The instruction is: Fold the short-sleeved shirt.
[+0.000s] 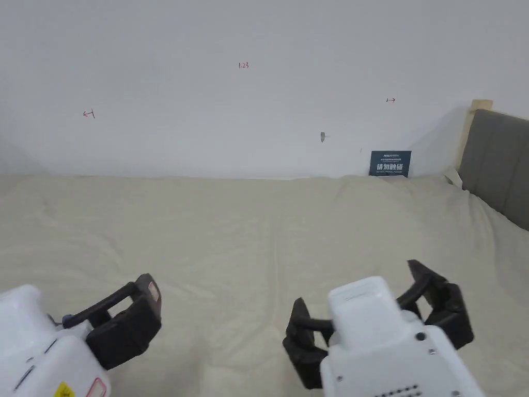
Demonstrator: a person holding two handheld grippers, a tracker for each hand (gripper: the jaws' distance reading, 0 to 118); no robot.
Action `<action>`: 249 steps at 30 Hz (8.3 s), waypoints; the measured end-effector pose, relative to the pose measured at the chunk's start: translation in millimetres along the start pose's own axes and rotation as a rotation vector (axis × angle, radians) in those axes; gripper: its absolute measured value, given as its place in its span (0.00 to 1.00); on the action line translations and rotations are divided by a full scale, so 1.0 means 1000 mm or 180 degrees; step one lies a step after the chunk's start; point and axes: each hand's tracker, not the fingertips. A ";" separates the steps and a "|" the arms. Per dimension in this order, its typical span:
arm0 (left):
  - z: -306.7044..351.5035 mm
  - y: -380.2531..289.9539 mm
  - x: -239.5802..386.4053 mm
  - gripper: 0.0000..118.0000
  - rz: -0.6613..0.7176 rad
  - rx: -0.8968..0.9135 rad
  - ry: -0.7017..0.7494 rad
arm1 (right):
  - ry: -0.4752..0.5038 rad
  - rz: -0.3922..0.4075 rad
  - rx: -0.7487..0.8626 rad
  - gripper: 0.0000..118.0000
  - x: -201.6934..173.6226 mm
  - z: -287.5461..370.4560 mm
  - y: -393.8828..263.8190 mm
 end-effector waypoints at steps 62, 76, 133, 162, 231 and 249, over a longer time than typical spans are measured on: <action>0.004 -0.013 0.031 0.00 -0.0861 0.0013 -0.0119 | -0.0068 -0.1152 0.0091 0.00 0.057 0.010 -0.021; 0.004 0.001 0.017 0.00 -0.0869 0.0069 0.0005 | 0.0070 -0.1076 0.0074 0.00 0.037 -0.005 -0.010; -0.076 -0.027 -0.304 0.92 0.0111 -0.1625 0.1594 | 0.2329 -0.0662 -0.0461 0.00 -0.232 -0.057 0.014; -0.102 -0.020 -0.319 0.07 0.0282 -0.2296 0.1618 | 0.2379 -0.0760 -0.0652 0.00 -0.225 -0.063 0.008; -0.120 -0.060 0.077 0.93 -0.0844 -0.2369 -0.1030 | 0.0306 -0.1621 -0.0701 0.00 0.082 -0.034 -0.057; -0.205 -0.043 -0.080 0.00 -0.0428 -0.2592 -0.0045 | 0.0616 -0.1303 -0.0865 0.00 0.030 -0.066 -0.052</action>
